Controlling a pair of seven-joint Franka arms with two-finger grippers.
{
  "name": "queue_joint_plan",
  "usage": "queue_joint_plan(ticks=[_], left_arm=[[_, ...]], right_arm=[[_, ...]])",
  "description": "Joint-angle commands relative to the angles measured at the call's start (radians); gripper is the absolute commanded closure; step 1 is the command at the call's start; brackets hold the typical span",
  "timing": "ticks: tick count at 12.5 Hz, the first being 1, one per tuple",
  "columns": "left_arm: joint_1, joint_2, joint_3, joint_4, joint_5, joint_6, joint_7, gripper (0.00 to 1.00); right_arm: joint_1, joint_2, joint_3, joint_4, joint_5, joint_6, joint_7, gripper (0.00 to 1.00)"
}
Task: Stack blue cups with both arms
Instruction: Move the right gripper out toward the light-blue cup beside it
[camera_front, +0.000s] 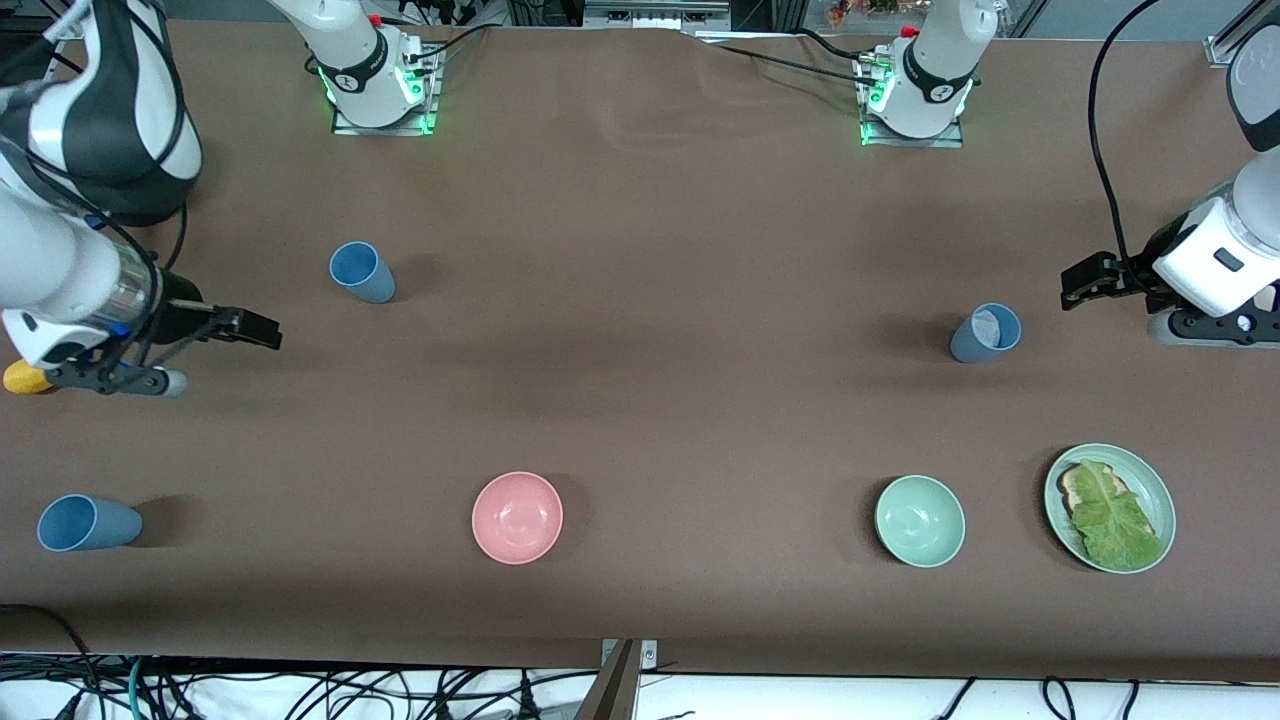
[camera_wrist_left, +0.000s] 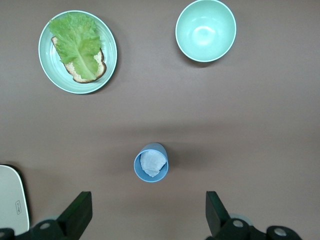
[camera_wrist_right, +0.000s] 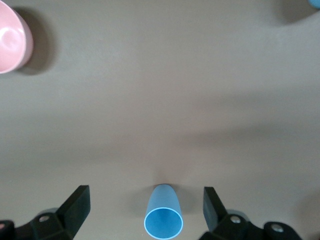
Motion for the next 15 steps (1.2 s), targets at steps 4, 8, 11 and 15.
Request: queue_joint_plan(ticks=[4, 8, 11, 15], left_arm=[[0.003, -0.002, -0.003, 0.003, -0.011, -0.002, 0.014, 0.00], [0.003, -0.002, -0.003, 0.005, -0.011, -0.002, 0.014, 0.00], [0.003, -0.002, -0.003, 0.003, -0.011, -0.002, 0.014, 0.00], [0.003, -0.002, -0.003, 0.003, -0.011, -0.002, 0.014, 0.00]], right_arm=[[-0.014, 0.044, -0.003, -0.006, 0.016, -0.005, -0.104, 0.00], [-0.013, -0.112, 0.000, -0.303, 0.017, 0.153, -0.106, 0.00], [-0.013, -0.160, 0.000, -0.414, 0.017, 0.222, -0.103, 0.00], [-0.013, -0.255, 0.000, -0.613, 0.017, 0.350, -0.103, 0.00]])
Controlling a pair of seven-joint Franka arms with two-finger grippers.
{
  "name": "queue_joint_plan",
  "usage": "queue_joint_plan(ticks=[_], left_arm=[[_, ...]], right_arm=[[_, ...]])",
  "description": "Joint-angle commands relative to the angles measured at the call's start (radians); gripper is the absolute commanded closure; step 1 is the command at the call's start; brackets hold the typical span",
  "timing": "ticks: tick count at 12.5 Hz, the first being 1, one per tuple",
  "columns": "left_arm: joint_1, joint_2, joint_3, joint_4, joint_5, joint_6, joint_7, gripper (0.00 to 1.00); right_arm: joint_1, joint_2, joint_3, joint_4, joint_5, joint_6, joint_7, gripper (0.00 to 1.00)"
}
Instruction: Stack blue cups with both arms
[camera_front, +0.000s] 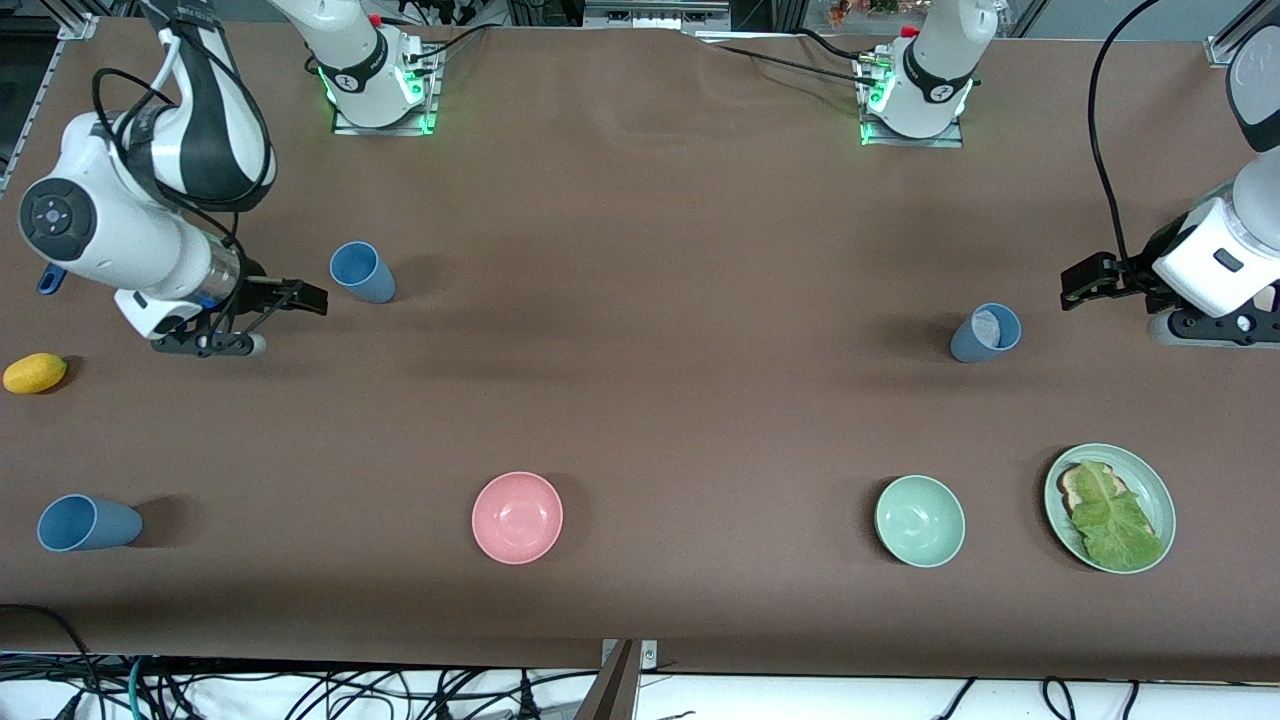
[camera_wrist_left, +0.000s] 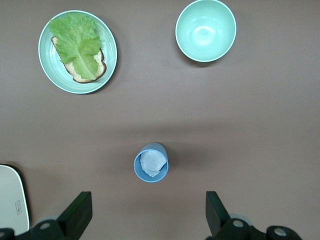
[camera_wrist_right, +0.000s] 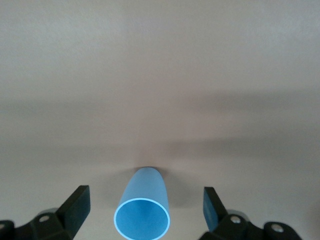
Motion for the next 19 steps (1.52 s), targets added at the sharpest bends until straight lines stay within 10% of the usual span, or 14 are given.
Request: queue_joint_plan(ticks=[1, 19], left_arm=[[0.003, -0.001, -0.003, 0.003, -0.011, -0.002, 0.014, 0.00], [0.003, -0.001, -0.003, 0.003, -0.011, 0.000, 0.014, 0.00]], right_arm=[[-0.005, -0.102, 0.003, -0.144, 0.017, 0.059, -0.019, 0.00], [-0.006, -0.095, -0.120, -0.409, 0.016, 0.284, -0.163, 0.00]])
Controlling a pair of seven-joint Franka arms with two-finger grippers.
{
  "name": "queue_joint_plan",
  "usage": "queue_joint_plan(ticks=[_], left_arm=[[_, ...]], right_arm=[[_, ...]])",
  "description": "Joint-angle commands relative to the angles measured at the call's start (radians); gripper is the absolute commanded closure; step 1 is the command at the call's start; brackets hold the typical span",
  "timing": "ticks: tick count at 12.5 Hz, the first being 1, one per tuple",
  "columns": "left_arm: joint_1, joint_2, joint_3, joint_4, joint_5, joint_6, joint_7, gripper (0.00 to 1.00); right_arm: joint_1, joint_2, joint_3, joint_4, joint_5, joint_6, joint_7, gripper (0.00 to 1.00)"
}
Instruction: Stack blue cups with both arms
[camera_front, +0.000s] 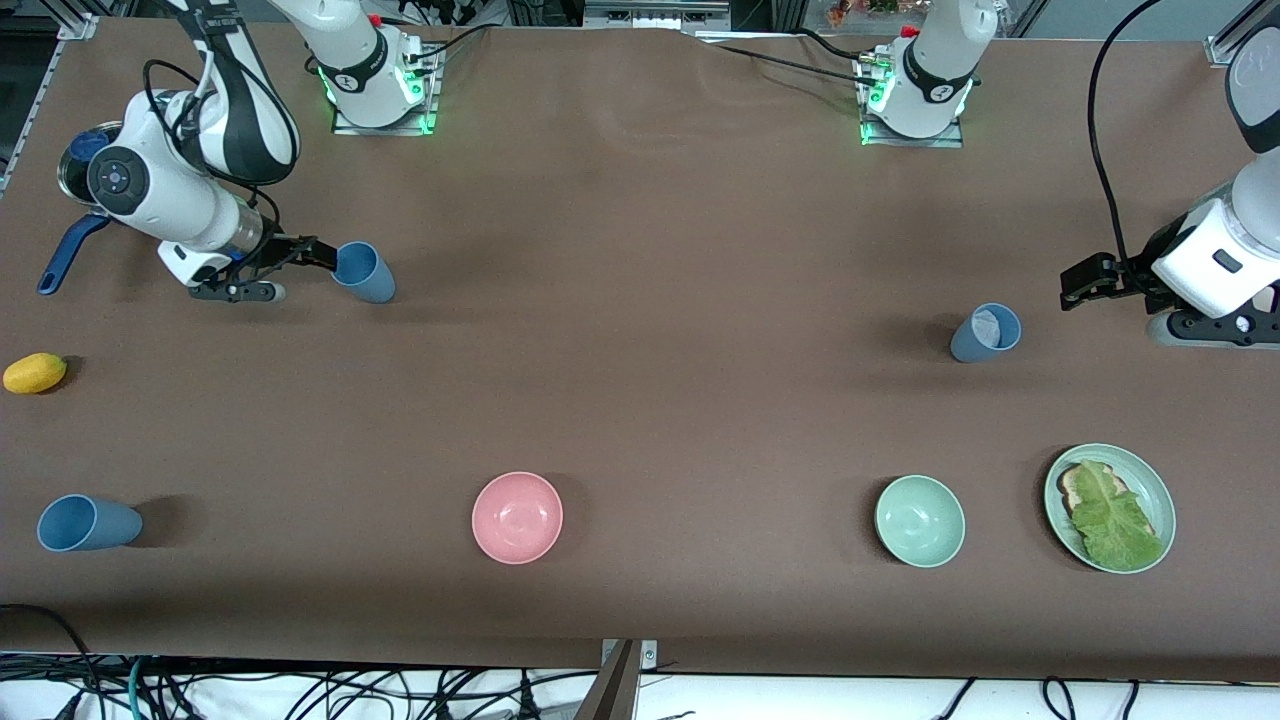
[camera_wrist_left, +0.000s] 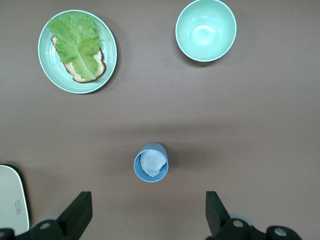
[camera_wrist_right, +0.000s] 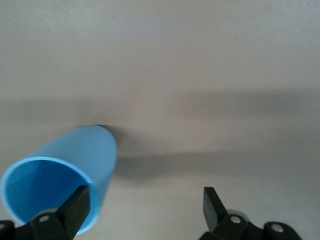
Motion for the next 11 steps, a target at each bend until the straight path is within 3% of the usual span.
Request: queue_joint_plan(ticks=[1, 11], left_arm=[[0.003, -0.002, -0.003, 0.003, -0.011, -0.002, 0.014, 0.00], [0.003, -0.002, -0.003, 0.003, -0.011, -0.002, 0.014, 0.00]], right_arm=[[-0.004, -0.003, -0.002, -0.018, 0.016, 0.026, -0.031, 0.00], [0.004, -0.010, 0.042, 0.013, 0.016, -0.036, 0.075, 0.00]])
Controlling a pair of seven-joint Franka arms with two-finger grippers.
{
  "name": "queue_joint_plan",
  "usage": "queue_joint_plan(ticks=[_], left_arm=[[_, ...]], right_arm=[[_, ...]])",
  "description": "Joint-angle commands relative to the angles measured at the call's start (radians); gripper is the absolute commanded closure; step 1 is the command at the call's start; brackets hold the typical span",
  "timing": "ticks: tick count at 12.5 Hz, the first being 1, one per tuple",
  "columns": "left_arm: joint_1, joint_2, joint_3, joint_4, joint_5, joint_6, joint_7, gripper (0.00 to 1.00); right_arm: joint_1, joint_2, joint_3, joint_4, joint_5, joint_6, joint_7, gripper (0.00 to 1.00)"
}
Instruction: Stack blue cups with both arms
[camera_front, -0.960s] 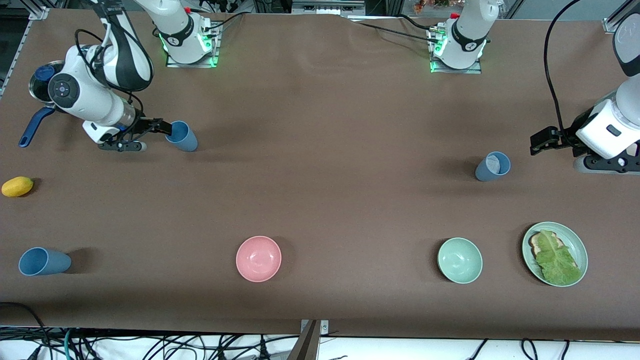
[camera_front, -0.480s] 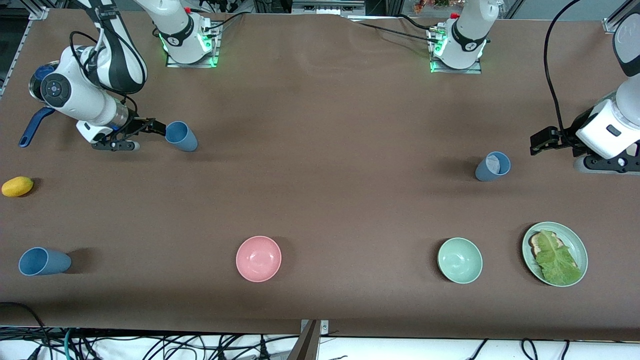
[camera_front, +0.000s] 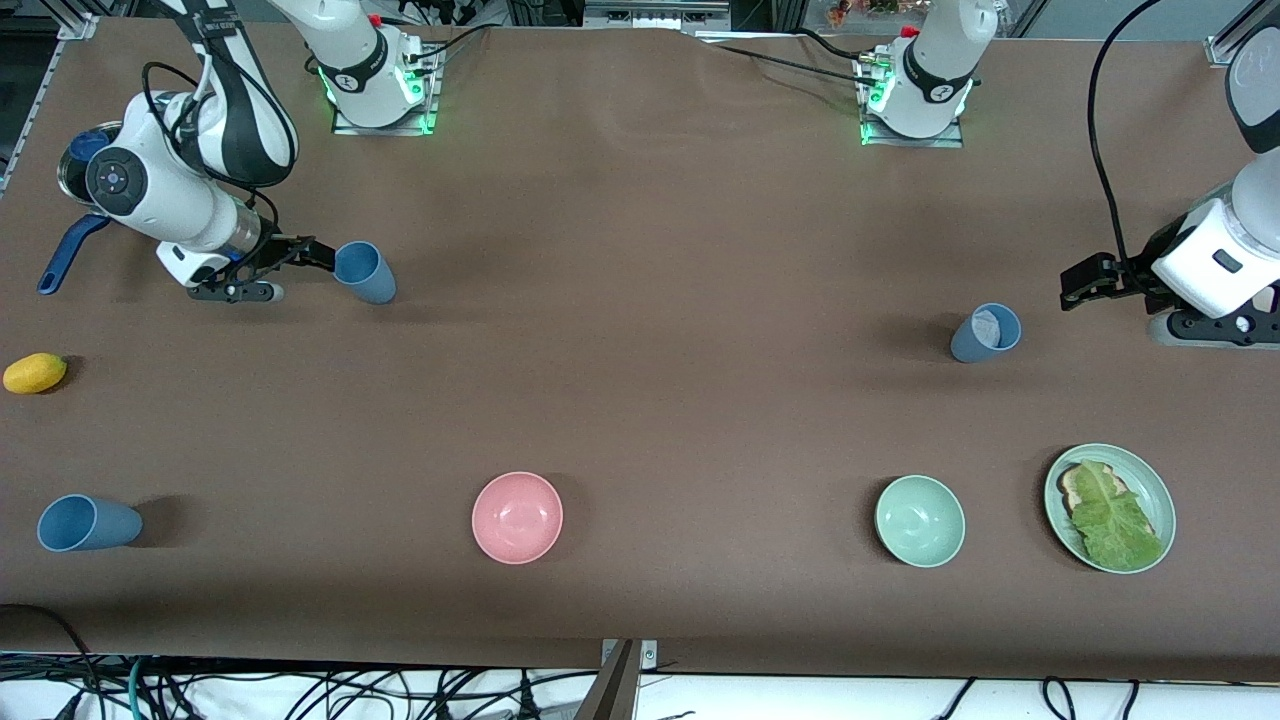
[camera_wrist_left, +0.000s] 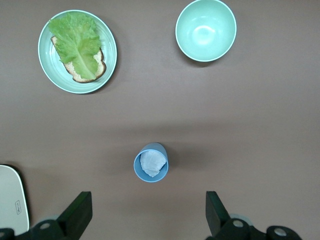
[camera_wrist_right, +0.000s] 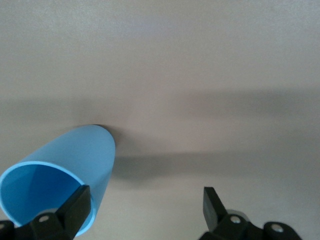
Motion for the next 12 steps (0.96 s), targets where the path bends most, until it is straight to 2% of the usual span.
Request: queue_joint_plan(ticks=[1, 8, 10, 12], left_arm=[[0.003, -0.002, -0.003, 0.003, -0.011, -0.002, 0.014, 0.00], [0.003, -0.002, -0.003, 0.003, -0.011, -0.002, 0.014, 0.00], [0.003, -0.002, -0.003, 0.002, -0.011, -0.002, 0.014, 0.00], [0.003, -0.002, -0.003, 0.002, -0.011, -0.002, 0.014, 0.00]], right_arm=[[0.002, -0.014, 0.059, 0.005, 0.016, -0.027, 0.092, 0.00], [0.000, -0.014, 0.071, 0.003, 0.016, -0.018, 0.106, 0.00], [-0.001, -0.011, 0.059, 0.005, 0.016, -0.015, 0.047, 0.00], [-0.001, -0.008, 0.009, 0.005, 0.016, -0.006, -0.045, 0.00]])
